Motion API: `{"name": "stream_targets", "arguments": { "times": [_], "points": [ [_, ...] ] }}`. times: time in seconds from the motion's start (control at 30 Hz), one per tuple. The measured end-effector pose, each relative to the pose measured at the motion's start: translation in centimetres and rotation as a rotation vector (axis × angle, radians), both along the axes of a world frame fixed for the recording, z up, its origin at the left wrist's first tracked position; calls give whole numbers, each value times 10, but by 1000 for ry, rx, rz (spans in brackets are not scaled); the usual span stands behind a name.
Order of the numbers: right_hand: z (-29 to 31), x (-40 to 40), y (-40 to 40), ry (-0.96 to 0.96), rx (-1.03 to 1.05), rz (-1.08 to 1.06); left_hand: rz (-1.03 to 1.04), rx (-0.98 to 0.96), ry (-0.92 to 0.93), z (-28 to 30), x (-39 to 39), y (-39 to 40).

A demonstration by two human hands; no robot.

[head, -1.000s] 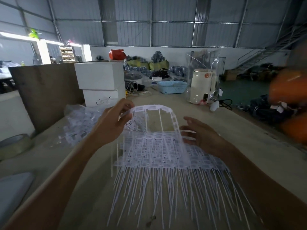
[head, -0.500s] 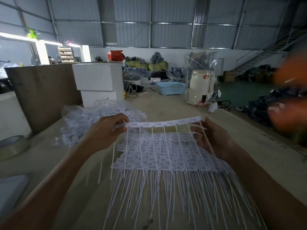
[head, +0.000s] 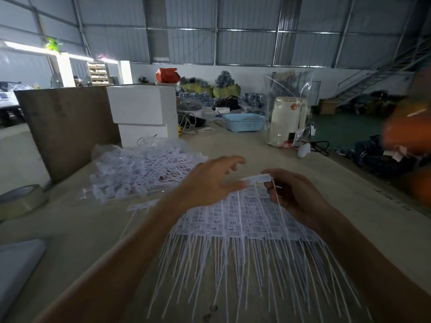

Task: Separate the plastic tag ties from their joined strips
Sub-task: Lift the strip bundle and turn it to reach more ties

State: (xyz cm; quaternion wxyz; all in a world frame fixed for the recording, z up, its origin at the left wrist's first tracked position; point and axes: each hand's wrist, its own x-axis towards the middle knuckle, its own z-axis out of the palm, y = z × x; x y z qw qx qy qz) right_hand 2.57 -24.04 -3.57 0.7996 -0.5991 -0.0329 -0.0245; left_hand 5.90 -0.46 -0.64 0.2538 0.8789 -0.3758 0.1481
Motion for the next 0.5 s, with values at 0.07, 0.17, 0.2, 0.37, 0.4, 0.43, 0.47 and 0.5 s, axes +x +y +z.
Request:
{"name": "stream_targets", "arguments": {
  "times": [0.07, 0.17, 0.2, 0.37, 0.4, 0.43, 0.47, 0.5],
  "points": [
    [4, -6, 2, -10, 46, 15, -12, 96, -43, -7, -4, -22],
    [6, -15, 3, -37, 6, 30, 40, 62, -149, -15, -7, -31],
    [7, -19, 3, -55, -70, 27, 60, 49, -211, -18, -8, -30],
    [14, -33, 15, -303, -513, -7, 83, 74, -364, -25, -15, -17],
    [16, -35, 16, -350, -580, -18, 78, 72, -332, -25, -16, -15],
    [17, -36, 17, -388, -638, -30, 76, 72, -302, -24, -16, -15],
    [18, -36, 17, -419, -689, -46, 75, 69, -287, -23, -17, -14],
    [17, -36, 17, -449, -737, -66, 69, 60, -266, -23, -18, -14]
  ]
}}
